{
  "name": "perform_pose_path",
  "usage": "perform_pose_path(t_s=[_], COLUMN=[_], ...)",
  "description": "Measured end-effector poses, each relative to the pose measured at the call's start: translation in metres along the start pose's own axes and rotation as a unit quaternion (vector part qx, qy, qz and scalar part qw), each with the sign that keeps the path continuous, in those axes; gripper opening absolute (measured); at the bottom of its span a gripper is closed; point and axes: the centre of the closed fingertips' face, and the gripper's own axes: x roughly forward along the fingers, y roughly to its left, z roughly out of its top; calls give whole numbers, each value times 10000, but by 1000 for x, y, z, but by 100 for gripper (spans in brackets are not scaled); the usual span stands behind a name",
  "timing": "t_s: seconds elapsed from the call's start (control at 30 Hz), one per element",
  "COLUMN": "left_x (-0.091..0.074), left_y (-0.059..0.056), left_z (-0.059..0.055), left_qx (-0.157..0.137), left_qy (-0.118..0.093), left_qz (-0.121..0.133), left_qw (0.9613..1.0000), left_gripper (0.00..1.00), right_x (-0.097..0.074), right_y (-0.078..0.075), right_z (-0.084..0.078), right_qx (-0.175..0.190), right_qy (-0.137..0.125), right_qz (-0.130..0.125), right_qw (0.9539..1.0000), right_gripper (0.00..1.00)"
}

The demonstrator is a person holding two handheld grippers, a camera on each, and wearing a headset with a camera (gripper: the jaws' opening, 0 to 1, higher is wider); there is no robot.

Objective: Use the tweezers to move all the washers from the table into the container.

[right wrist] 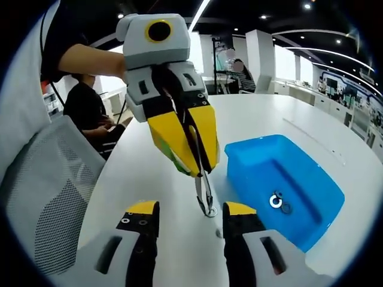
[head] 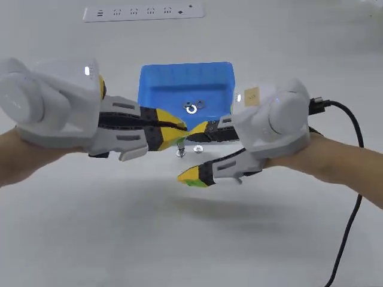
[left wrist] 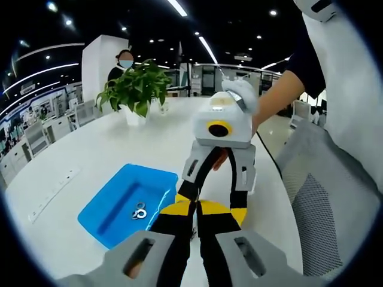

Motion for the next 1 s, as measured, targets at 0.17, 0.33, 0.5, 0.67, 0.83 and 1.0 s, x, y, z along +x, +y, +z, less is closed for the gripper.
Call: perform_pose_path(t_s=[0.17, 0.33, 0.5, 0.67, 0.83, 1.0], left_x=[1, 1, 1, 0, 0, 0], left_y=[1, 1, 1, 2, 2, 2], left_z=[0, 0, 0, -1, -1, 0], left_qx=[-27, -33, -31, -42, -38, -7], left_qy=[-13, -13, -3, -1, 16, 54], left_qz=[-16, -32, -50, -53, -40, -2], left_qw=[10000, 10000, 10000, 10000, 10000, 10000], left_gripper=[6, 6, 6, 6, 6, 6], right_x=[3, 7, 8, 8, 9, 9], right_y=[-1, -2, -9, -10, -11, -10], right_z=[2, 5, 6, 7, 7, 8], right_qx=[-226, -297, -364, -440, -486, -604], right_qy=[13, 11, -15, -43, -152, -146], right_qz=[31, 79, 37, 137, 267, 309], right_qw=[9997, 9995, 9993, 9989, 9983, 9976], right_gripper=[29, 23, 15, 12, 10, 9])
